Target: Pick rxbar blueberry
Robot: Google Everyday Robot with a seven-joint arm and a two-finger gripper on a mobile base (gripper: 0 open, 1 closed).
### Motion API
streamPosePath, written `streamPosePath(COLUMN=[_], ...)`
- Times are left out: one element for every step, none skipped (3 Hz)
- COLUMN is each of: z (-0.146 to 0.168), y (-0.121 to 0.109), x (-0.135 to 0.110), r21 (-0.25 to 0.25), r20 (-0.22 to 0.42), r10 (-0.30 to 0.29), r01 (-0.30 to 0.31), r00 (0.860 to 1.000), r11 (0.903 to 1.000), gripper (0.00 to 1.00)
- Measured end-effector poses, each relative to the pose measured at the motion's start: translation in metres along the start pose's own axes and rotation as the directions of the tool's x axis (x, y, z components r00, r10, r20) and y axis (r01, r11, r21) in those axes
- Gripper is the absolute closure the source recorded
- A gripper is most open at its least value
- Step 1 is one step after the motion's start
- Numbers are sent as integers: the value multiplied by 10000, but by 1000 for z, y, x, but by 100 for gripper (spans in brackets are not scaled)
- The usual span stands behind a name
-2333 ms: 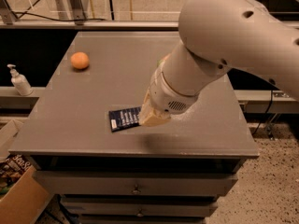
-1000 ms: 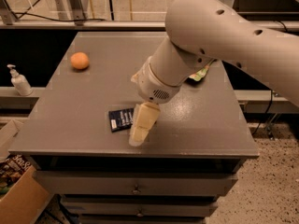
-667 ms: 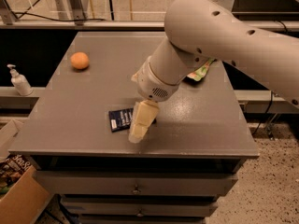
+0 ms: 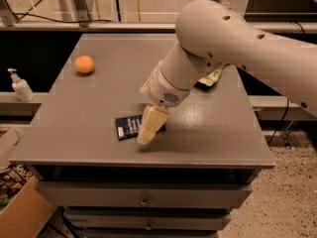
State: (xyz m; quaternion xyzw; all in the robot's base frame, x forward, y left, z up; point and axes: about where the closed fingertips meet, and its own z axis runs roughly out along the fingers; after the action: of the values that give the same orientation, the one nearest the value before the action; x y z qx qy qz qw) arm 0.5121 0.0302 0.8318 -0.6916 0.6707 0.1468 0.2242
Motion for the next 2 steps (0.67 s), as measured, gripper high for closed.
streamPosePath(z=[1,0], y=[-1,1], x=[9,17], r21=[-12,-27], r20=[-62,-140], r10=[122,235], r01=[-122,-235], r00=[9999,9996], r11=[9999,9997], gripper=[41,64])
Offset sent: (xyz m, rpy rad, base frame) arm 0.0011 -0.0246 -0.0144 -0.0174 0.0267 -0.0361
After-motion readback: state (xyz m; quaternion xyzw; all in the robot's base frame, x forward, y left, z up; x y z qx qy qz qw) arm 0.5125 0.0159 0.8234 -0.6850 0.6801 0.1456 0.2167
